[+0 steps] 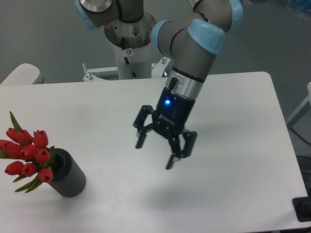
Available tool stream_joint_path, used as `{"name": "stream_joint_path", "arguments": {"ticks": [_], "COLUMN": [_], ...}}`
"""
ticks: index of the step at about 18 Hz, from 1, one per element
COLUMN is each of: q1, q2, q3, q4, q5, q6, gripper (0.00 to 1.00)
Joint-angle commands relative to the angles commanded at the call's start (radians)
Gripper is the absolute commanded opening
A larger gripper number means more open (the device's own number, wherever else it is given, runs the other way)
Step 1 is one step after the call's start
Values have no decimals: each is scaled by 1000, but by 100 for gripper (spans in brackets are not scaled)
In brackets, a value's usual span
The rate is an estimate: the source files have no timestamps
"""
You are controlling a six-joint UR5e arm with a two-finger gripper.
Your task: Insert the flowers into the vase
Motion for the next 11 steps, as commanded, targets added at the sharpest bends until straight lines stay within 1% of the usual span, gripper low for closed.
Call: {"name": "stream_joint_path", "arguments": {"ticks": [2,6,9,11], "q1": [-2,8,11,2], "q2": [-8,-9,-14,-32], "q3": [23,45,92,141], "q4": [-29,-92,-173,-228], "q5": [51,82,155,230], "q6": [40,185,306,357], "gripper": [100,100,100,100]}}
